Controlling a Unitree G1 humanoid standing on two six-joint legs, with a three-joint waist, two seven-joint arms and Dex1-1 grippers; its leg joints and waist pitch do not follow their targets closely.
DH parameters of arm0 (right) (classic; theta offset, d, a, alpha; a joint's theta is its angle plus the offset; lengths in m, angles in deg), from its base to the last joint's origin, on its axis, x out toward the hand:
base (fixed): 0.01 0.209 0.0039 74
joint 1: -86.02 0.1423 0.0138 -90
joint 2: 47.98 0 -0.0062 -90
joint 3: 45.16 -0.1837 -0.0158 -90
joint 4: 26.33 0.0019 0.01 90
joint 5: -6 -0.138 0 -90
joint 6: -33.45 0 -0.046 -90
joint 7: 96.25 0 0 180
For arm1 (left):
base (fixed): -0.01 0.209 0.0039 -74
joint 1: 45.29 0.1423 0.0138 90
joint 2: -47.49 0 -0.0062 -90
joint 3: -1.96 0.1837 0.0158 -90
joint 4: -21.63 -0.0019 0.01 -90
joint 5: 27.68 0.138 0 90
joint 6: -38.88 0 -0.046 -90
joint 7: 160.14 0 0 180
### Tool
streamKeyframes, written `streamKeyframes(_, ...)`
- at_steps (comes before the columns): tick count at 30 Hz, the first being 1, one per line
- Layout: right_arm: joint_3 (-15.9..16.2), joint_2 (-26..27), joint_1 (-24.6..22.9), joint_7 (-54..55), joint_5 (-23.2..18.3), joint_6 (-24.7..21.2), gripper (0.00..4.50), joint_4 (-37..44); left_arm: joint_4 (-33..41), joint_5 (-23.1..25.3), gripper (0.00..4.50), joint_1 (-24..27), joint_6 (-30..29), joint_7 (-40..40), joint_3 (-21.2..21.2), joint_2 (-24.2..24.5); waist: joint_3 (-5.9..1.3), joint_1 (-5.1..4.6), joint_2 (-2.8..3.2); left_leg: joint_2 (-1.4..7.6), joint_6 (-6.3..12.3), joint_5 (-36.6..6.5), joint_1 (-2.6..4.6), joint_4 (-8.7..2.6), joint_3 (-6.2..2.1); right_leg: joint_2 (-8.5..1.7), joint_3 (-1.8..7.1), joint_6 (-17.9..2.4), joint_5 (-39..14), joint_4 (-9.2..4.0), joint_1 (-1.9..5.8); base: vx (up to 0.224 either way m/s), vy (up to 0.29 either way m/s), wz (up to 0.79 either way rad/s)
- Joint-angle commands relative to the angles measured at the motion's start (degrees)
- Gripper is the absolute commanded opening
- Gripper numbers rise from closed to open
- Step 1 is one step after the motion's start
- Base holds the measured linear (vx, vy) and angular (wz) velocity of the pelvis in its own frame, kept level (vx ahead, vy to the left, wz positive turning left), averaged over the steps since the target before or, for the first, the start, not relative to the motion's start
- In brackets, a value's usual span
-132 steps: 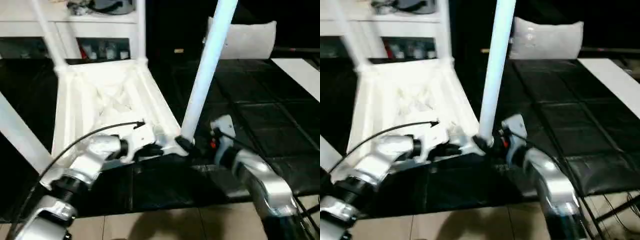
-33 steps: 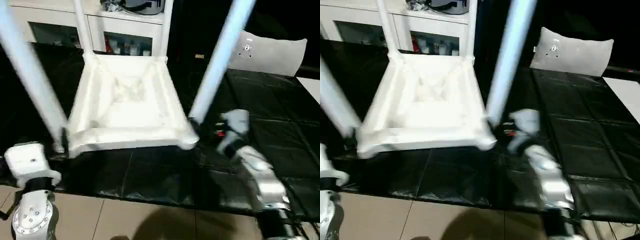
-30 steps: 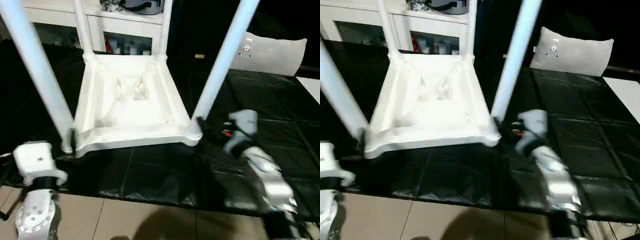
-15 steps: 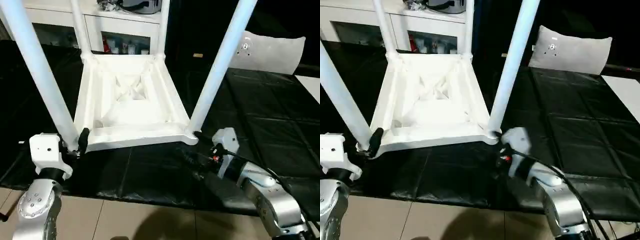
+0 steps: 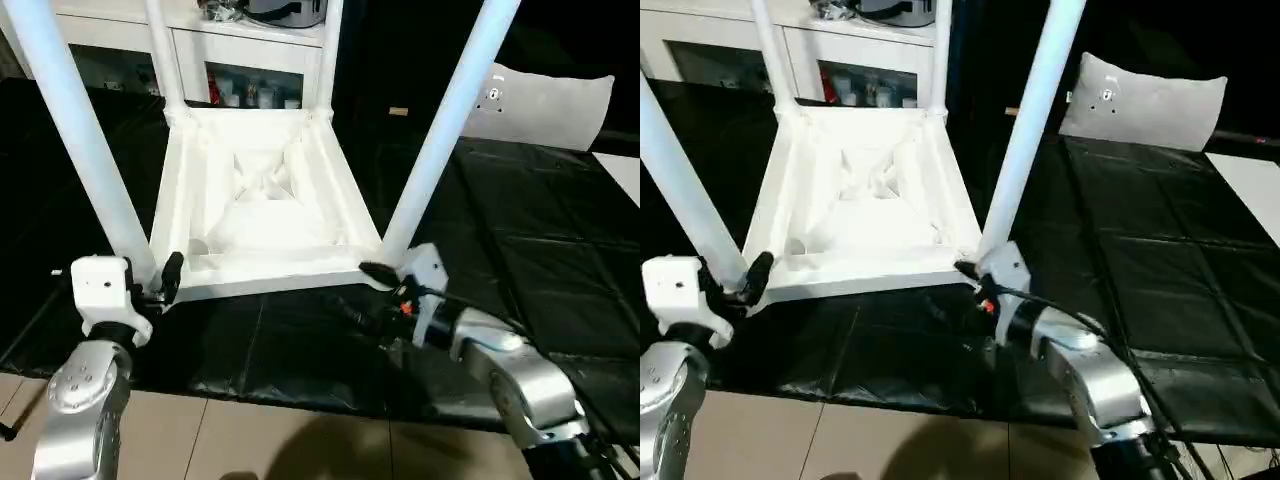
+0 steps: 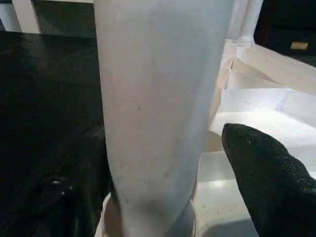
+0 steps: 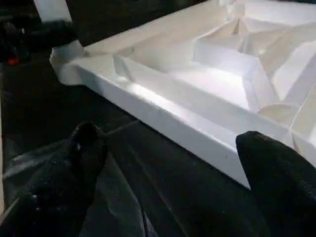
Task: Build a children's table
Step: Flip table
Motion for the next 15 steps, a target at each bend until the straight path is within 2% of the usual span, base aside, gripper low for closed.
streamKeyframes(1, -0.44, 0.16, 1.34, 0.74, 0.72, 0.81, 4.50, -0.62, -0.08, -0.78, 3.61, -0.49, -1.12, -0.20, 0.28, -0.17, -2.73, 0.01, 1.14, 7.33, 1.11, -6.74, -0.02, -5.11, -3.62, -10.59, 6.29, -2.51, -11.63, -4.20, 2.10, 0.000, 0.000, 0.00)
streamKeyframes(6, -0.09, 0.52, 1.80, 0.53, 1.23, 1.53, 4.50, -1.64, -0.11, -0.73, 3.61, -0.48, -1.66, -0.15, 0.35, -0.24, -2.80, -0.01, 0.85, 7.50, 1.06, -6.32, 0.10, -5.14, -3.62, -10.59, 6.38, -2.50, -11.16, -4.01, 2.06, 0.000, 0.000, 0.00)
streamKeyframes(15, 0.55, 0.68, 2.17, -1.04, 1.44, 3.82, 4.50, -2.74, 0.20, -0.79, 3.61, 0.05, -1.41, 0.54, 0.49, 0.20, -2.77, 0.04, 0.86, 7.37, 1.54, -6.12, 0.05, -5.05, -3.52, -10.69, 6.39, -2.23, -12.21, -4.16, 2.10, 0.000, 0.000, 0.00)
